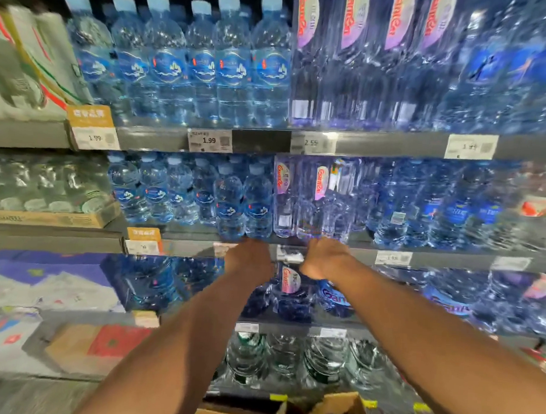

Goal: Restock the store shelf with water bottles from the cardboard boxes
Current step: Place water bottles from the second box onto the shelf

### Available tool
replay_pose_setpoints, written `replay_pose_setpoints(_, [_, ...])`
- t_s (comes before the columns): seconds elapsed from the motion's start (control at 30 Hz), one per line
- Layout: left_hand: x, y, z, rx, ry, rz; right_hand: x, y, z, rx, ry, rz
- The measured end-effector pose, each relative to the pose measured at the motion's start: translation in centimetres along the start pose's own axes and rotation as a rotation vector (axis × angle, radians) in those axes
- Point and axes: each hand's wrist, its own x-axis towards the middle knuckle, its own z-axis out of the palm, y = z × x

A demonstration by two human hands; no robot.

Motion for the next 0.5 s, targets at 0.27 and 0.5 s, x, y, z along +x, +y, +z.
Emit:
replay_pose_setpoints(0.27, [-4.7, 3.5, 1.1, -0.016, 0.077, 0.115, -5.7, 3.6, 1.2, 0.066, 0.020, 0.098])
replay_pose_setpoints(0.5, [-10.8, 4.1, 4.6, -0.114, 0.012, 0.174, -11.8, 3.7, 5.5, -0.006, -0.056, 0.140])
